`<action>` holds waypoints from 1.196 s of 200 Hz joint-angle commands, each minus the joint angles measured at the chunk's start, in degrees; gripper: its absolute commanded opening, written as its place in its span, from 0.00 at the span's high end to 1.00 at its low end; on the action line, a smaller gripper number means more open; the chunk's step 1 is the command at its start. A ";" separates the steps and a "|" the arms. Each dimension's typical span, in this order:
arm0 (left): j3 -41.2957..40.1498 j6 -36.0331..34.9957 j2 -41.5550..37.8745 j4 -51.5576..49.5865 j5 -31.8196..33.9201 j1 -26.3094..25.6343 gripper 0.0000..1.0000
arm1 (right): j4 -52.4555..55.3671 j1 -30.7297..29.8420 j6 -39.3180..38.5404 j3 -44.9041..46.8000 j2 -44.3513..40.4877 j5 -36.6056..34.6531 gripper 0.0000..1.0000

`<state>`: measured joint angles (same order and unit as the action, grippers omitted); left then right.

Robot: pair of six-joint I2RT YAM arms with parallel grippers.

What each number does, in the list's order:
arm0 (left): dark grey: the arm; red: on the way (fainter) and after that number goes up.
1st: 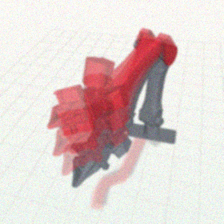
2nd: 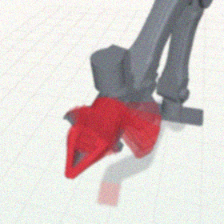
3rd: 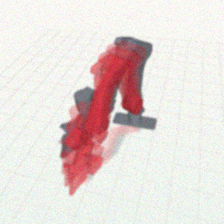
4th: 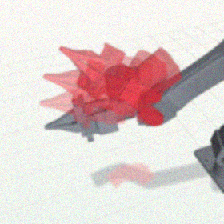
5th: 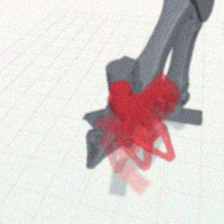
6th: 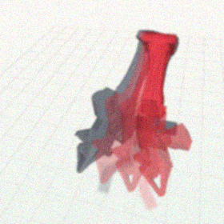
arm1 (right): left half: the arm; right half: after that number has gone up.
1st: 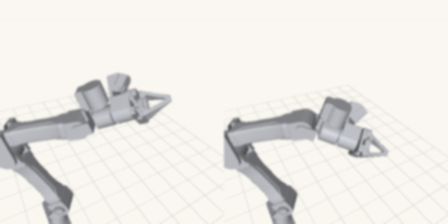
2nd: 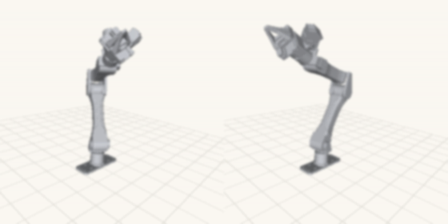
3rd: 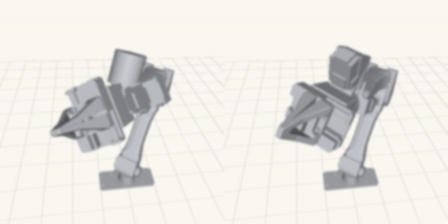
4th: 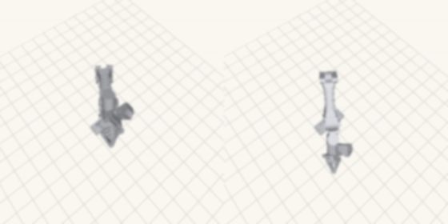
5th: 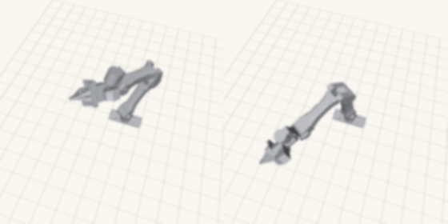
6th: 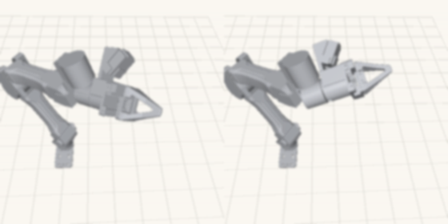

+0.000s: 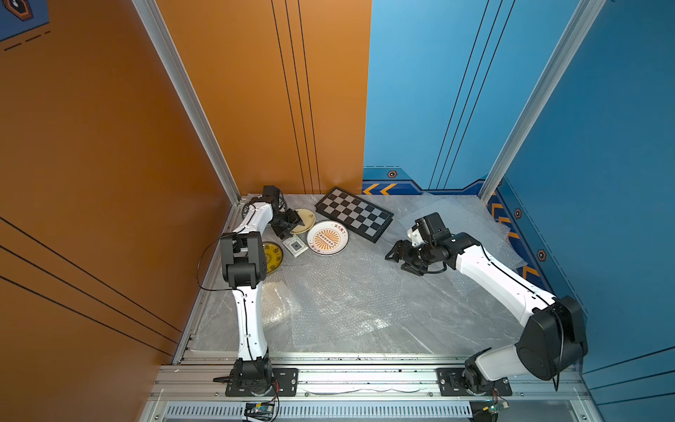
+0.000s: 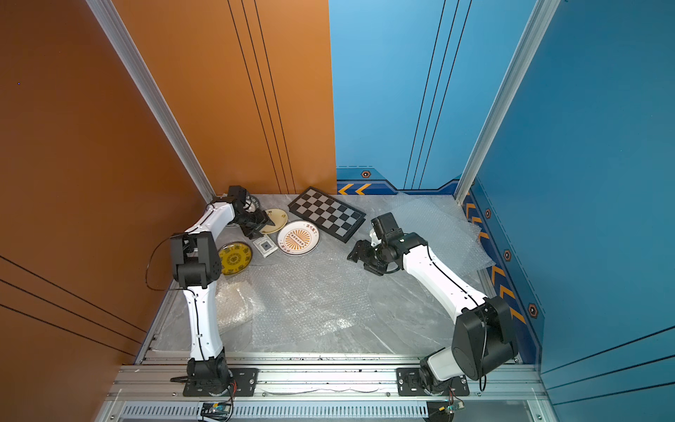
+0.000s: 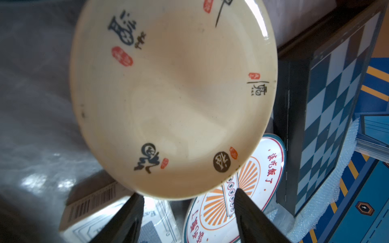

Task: Unpack dinner plates from bubble wrap
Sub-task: Move the plate to the center of the board, then pick up the bubble wrap from the center of the board.

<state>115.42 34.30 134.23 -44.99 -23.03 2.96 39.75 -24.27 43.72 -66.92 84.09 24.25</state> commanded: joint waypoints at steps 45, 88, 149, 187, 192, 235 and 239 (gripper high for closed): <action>-0.19 0.30 -0.02 -0.92 -3.68 -2.75 0.31 | 9.40 1.95 -12.89 8.50 2.35 -2.72 0.26; -9.48 -1.18 -10.14 -0.85 -3.73 -3.62 0.31 | 5.71 1.94 -16.25 11.71 5.62 -2.64 0.28; -20.75 -1.34 -22.48 0.46 -4.47 0.41 0.30 | -0.37 0.32 -18.48 9.05 14.19 -3.24 0.30; -23.06 -1.35 -28.00 0.39 -5.60 2.26 0.29 | -1.69 -1.57 -18.52 5.98 18.07 -4.01 0.34; -23.48 -1.35 -28.74 0.43 -5.78 2.33 0.29 | -1.78 -2.08 -18.54 5.55 18.65 -4.24 0.34; -30.29 -0.73 -36.45 0.50 -6.05 2.23 0.29 | -1.82 -6.75 -17.53 3.28 21.25 -10.06 0.49; -31.17 -0.85 -37.16 0.63 -6.06 2.16 0.29 | -1.59 -7.04 -17.18 3.27 21.31 -11.25 0.54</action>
<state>87.94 33.89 101.91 -43.94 -27.53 5.56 39.70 -29.06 26.44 -63.57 102.78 19.09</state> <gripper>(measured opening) 0.709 0.548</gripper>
